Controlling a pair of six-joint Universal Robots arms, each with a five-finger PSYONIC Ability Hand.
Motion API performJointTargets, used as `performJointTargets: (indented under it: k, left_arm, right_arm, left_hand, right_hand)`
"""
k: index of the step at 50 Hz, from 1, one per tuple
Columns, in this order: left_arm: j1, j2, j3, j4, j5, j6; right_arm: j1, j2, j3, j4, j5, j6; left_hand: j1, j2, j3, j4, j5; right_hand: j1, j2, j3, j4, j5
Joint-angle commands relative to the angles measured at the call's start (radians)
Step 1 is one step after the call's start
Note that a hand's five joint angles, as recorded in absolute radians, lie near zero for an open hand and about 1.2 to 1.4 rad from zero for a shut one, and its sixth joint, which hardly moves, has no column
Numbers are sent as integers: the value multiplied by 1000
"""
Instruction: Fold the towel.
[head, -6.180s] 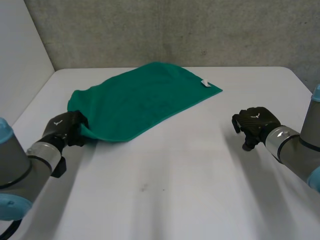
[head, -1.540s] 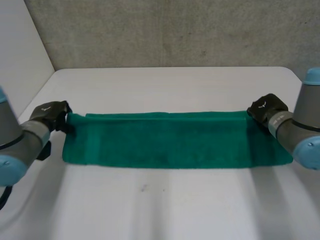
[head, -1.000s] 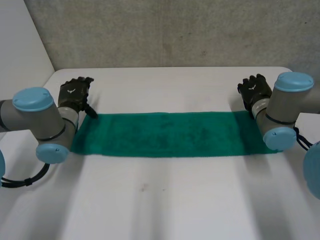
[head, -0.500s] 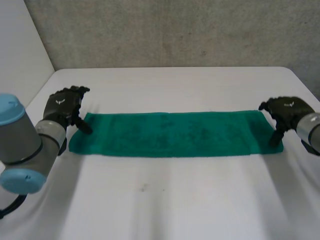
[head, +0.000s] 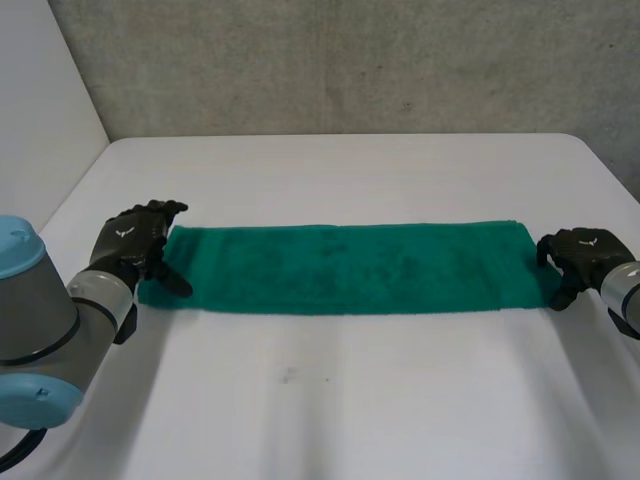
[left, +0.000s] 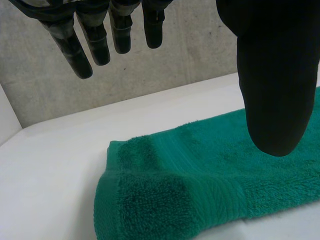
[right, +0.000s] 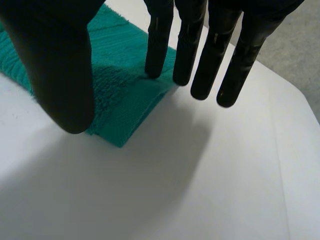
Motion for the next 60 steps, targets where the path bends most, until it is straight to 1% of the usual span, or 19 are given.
performJointTargets:
  k: [1, 2, 7, 13, 15, 20, 23, 25, 31, 34, 35, 38, 39, 42, 43, 47, 52, 58, 60]
  left_arm:
    - [-1, 0, -8, 0, 0, 1]
    - [-1, 0, -8, -2, 0, 1]
    - [3, 0, -14, -2, 0, 1]
    - [4, 1, -15, -2, -1, 0]
    - [6, 1, -15, -2, -3, 1]
    - [7, 3, -15, -3, -3, 1]
    - [7, 6, -15, -3, -3, 1]
    - [7, 10, -15, -3, -3, 0]
    - [6, 23, -17, -3, -3, 0]
    - [0, 35, -17, -5, -3, 0]
    - [-1, 35, -17, -5, -3, 0]
    - [-2, 41, -17, -3, -3, 0]
    - [-2, 43, -17, -3, -3, 0]
    - [-2, 43, -17, -5, -3, 0]
    - [-2, 43, -17, -5, -3, 0]
    - [-2, 41, -17, -3, -3, 0]
    - [-1, 38, -14, -3, 0, 0]
    - [-8, 38, -12, -3, 2, 1]
    - [-17, 38, -2, -2, 2, 1]
  right_arm:
    - [-2, 18, -19, 4, -10, 3]
    - [-5, 24, -25, 6, -8, 6]
    - [-36, 33, -56, 17, 8, 11]
    - [-139, 30, -109, 29, 31, -46]
    - [-159, 32, -132, 37, 57, -81]
    - [-179, 24, -186, 66, 183, -243]
    - [-173, 18, -189, 67, 194, -271]
    - [-142, -14, -197, 67, 185, -267]
    - [91, -74, -243, 63, 105, -133]
    - [247, -74, -270, 57, 58, -106]
    - [330, -71, -287, 53, 38, -107]
    - [442, -62, -316, 47, 13, -106]
    - [509, -47, -333, 41, 4, -107]
    - [568, -13, -352, 34, -4, -106]
    - [649, 61, -391, 17, -13, -106]
    - [764, 174, -471, 10, -18, -109]
    - [835, 274, -514, 12, -16, -110]
    - [835, 274, -514, 12, -1, -95]
    - [826, 256, -505, 11, 1, -83]
  left_hand:
    - [-22, -30, -40, -30, -48]
    - [-22, -30, -40, -30, -48]
    - [-22, -30, -40, -30, -48]
    - [-22, -30, -40, -30, -48]
    - [-22, -30, -40, -30, -48]
    - [-22, -30, -40, -30, -48]
    - [-22, -30, -40, -30, -48]
    - [-22, -30, -40, -30, -48]
    - [-22, -30, -40, -30, -48]
    - [-22, -30, -40, -30, -48]
    - [-22, -30, -40, -30, -48]
    - [-22, -30, -40, -30, -48]
    - [-22, -30, -40, -30, -48]
    - [-22, -30, -40, -30, -48]
    - [-22, -30, -40, -30, -48]
    - [-22, -30, -40, -30, -48]
    - [-22, -30, -40, -30, -48]
    - [-22, -30, -40, -30, -48]
    - [-22, -30, -40, -30, -48]
  right_hand:
    - [795, 712, 709, 711, 735]
    - [900, 817, 814, 816, 840]
    - [901, 818, 815, 817, 841]
    - [901, 818, 815, 817, 841]
    - [901, 818, 815, 817, 841]
    - [901, 818, 815, 817, 841]
    - [901, 818, 815, 817, 841]
    - [901, 818, 815, 817, 841]
    - [901, 818, 815, 817, 841]
    - [901, 818, 815, 817, 841]
    - [901, 818, 815, 817, 841]
    - [901, 818, 815, 817, 841]
    - [901, 818, 815, 817, 841]
    - [901, 818, 815, 817, 841]
    - [901, 818, 815, 817, 841]
    - [901, 818, 815, 817, 841]
    - [901, 818, 815, 817, 841]
    - [901, 818, 815, 817, 841]
    - [520, 437, 434, 436, 459]
